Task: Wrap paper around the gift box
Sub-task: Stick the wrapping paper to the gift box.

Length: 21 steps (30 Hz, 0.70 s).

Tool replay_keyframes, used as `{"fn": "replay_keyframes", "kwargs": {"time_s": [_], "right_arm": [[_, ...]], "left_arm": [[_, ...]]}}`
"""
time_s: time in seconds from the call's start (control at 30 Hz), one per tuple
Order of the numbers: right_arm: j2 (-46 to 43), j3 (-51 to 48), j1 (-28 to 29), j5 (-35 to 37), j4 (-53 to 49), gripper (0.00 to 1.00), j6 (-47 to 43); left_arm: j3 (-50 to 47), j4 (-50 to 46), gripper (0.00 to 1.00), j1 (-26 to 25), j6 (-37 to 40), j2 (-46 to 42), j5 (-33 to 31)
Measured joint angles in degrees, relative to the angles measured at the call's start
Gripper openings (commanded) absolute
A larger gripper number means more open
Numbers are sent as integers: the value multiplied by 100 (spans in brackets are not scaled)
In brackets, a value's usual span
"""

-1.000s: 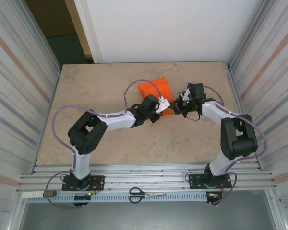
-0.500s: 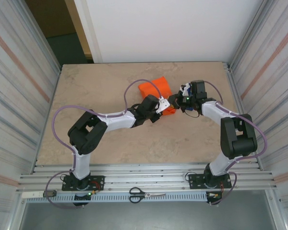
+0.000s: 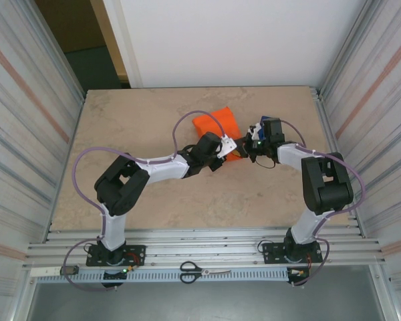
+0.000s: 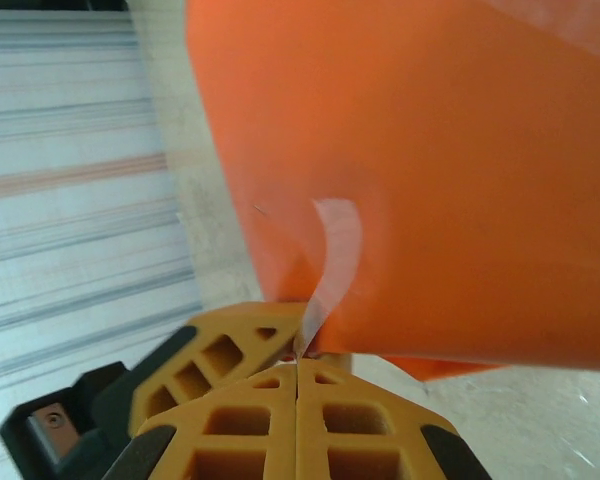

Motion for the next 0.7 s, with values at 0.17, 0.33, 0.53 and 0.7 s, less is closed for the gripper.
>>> {"fn": "replay_keyframes", "kwargs": {"time_s": [0.17,0.33,0.53,0.7], "right_arm": [[7,0,2,35,-227,0,-22],[31,2,2,170,-520,0,-63],[31,7,4,356,-804,2,-146],[44,17,31,356,-791,6,-140]], "left_arm": [[0,0,15,0,-2,0,0],[2,-2,15,0,0,0,0],[2,-2,15,0,0,2,0],[2,-2,15,0,0,2,0]]}}
